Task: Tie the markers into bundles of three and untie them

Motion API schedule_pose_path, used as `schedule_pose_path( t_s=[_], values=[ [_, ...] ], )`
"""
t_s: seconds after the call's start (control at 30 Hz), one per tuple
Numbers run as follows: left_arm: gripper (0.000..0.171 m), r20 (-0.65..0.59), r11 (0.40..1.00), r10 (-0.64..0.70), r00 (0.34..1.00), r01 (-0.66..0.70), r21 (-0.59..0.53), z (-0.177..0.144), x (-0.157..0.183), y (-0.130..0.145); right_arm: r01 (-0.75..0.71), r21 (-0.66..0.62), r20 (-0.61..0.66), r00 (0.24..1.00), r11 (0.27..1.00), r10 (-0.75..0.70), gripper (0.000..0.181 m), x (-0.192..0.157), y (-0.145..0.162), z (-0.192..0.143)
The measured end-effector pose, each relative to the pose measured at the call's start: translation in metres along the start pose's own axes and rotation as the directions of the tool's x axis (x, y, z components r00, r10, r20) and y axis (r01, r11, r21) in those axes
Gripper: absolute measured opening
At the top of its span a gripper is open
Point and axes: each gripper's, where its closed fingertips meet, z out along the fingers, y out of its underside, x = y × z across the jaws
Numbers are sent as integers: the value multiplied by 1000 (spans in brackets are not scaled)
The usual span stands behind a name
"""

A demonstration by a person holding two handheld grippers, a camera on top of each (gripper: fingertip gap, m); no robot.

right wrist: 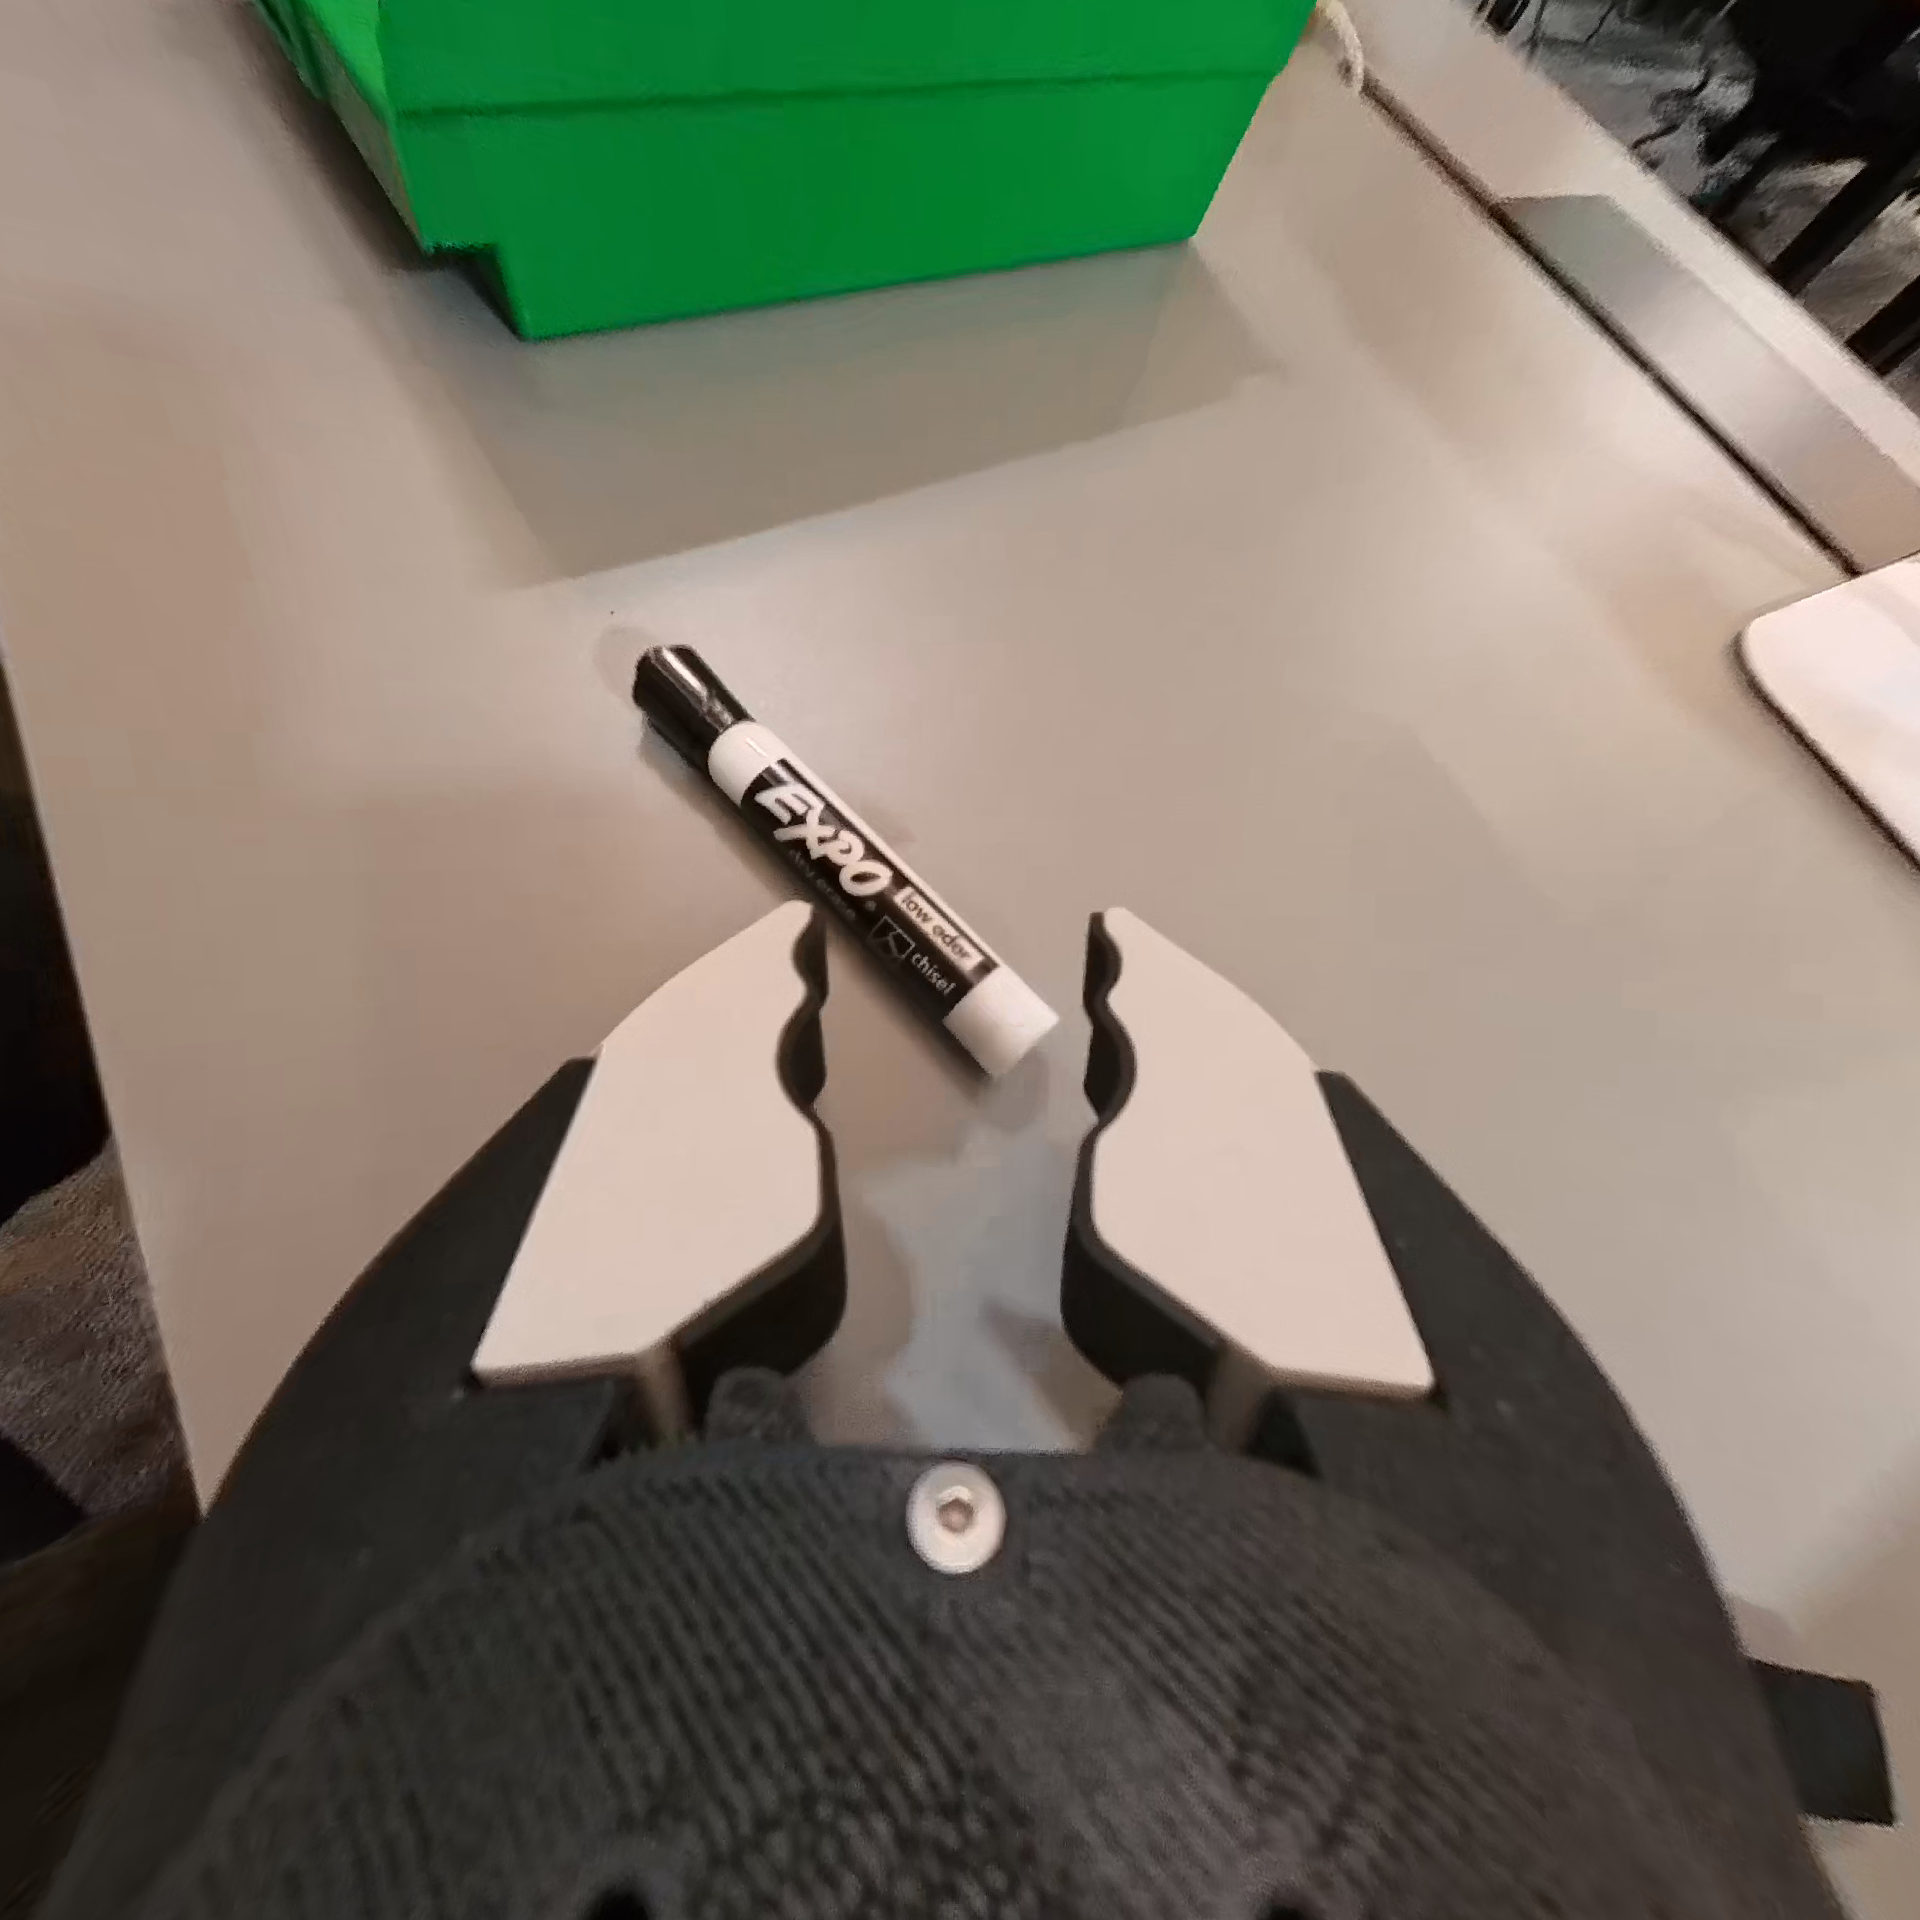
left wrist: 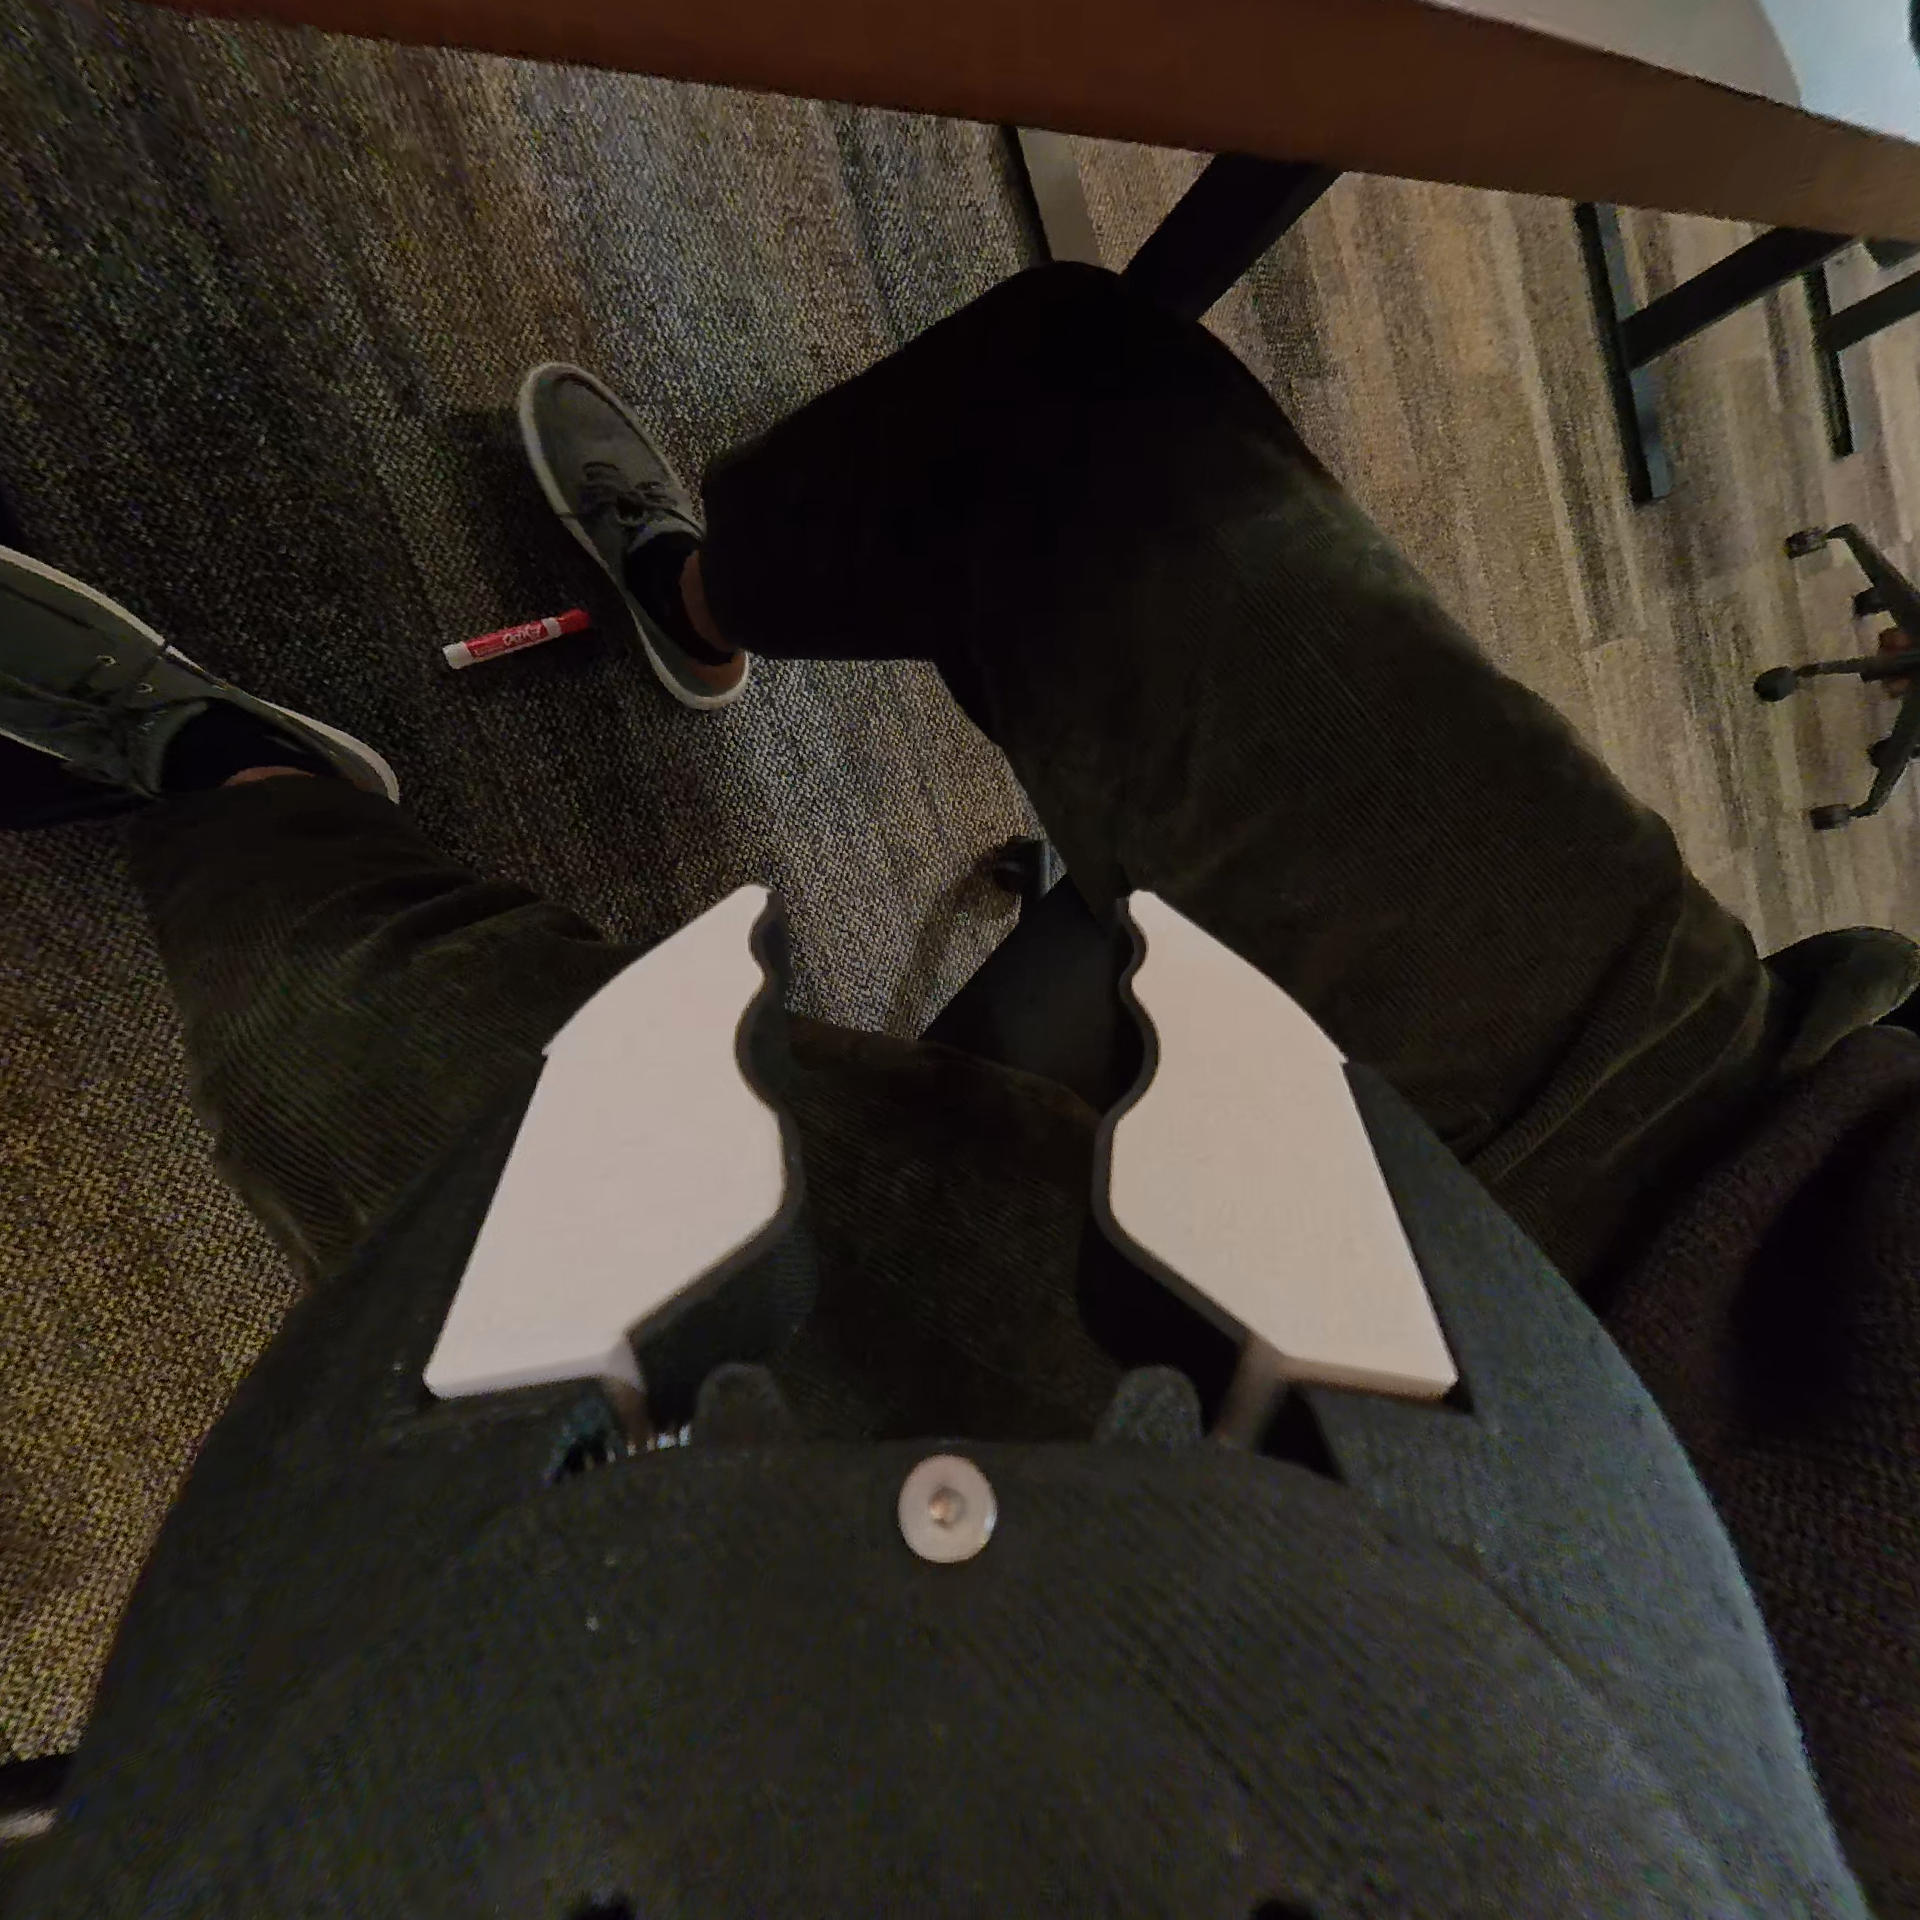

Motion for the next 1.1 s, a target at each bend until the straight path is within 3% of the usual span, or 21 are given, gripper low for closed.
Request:
schedule_pose_path(
  t_s=[0.13, 0.23, 0.33, 0.47, 0.53, 0.63, 0.73, 0.87, 0.97, 1.1],
  values=[
    [62, 6, 1000, -1, 1000, 1, 27, -2, -2, -5, -4, 71, 6, 1000, 997, 4, 48, -4, -27, -18],
    [62, 31, 996, 4, 1000, -7, 85, -6, -5, -17, 7, 140, 65, 998, 990, -16, 49, -29, -57, -32],
    [62, 215, 932, 95, 972, -163, 325, -39, -13, -64, 58, 207, 177, 979, 977, -96, 52, -81, -80, -47],
    [65, 459, 791, 118, 881, -363, 493, -93, -20, -104, 99, 319, 387, 894, 943, -225, 48, -187, -83, -71],
    [65, 478, 776, 112, 871, -377, 505, -100, -27, -107, 80, 305, 513, 826, 949, -235, 46, -242, -61, -75],
    [65, 414, 823, 51, 909, -273, 499, -96, -43, -92, 174, 204, 622, 737, 963, -265, 46, -303, -1, -54],
    [63, 331, 828, -38, 943, -156, 538, -110, -48, -80, 278, 68, 674, 695, 958, -249, 48, -332, 61, -12],
    [64, 331, 831, -127, 935, -82, 550, -132, -63, -57, 166, -159, 719, 695, 973, -1, 47, -344, 107, 54],
    [65, 368, 855, -239, 899, 15, 518, -141, -100, -9, 74, -254, 713, 688, 964, 135, 47, -348, 132, 126],
    [64, 365, 858, -433, 824, 253, 448, -141, -146, 83, 277, -339, 704, 708, 899, 48, 48, -347, 225, 230]
  ],
)
